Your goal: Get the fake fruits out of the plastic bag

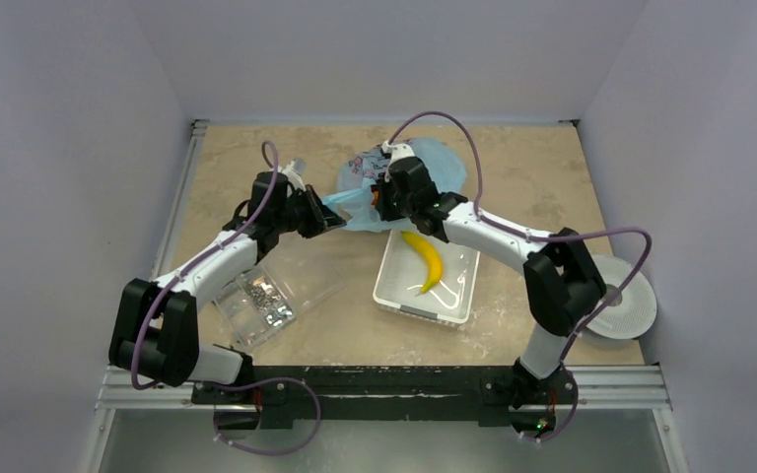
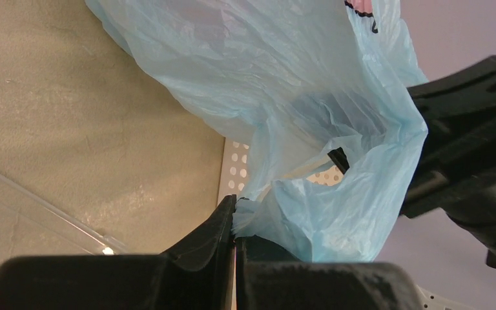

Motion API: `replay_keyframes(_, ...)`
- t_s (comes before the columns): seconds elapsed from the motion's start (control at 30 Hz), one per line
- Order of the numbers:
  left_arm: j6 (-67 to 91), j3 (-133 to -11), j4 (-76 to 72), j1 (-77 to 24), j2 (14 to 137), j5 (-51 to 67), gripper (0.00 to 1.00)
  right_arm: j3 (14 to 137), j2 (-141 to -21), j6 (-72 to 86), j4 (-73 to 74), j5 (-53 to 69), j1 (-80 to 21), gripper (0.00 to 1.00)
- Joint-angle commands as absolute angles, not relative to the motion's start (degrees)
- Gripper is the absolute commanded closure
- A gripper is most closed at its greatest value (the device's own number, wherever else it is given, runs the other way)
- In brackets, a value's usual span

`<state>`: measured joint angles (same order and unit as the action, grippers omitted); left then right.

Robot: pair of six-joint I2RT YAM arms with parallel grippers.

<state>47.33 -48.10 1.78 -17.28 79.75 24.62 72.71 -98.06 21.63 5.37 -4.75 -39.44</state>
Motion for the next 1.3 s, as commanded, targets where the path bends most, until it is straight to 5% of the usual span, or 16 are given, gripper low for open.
replay_keyframes(0.0,46.76,-50.81,-0.12,-17.49,78.06,23.81,1.0,77.94,-102.59,19.61,3.08,-11.7,-39.03,1.0)
replay_keyframes(0.4,44.7,-56.33,4.25,-16.35,80.85,23.2,1.0,108.6,-130.06,11.65,5.3,-14.59,-29.78,1.0)
replay_keyframes(0.7,43.97,-76.49,9.51,-9.52,91.37,28.93,1.0,139.94,-145.91,7.4,11.91,-12.17,-27.94,0.95)
replay_keyframes(0.87,41.87,-81.2,15.89,-11.32,91.05,28.21,1.0,131.28,-138.28,11.28,11.33,-10.32,-28.33,0.96)
replay_keyframes(1.07,40.36,-66.31,17.65,-13.9,85.61,29.03,1.0,111.36,-126.22,15.74,10.05,-5.39,-30.23,0.97)
replay_keyframes(1.27,34.25,-62.09,19.8,-13.97,81.05,25.7,1.0,99.44,-120.11,11.72,6.99,-0.35,-31.98,0.85)
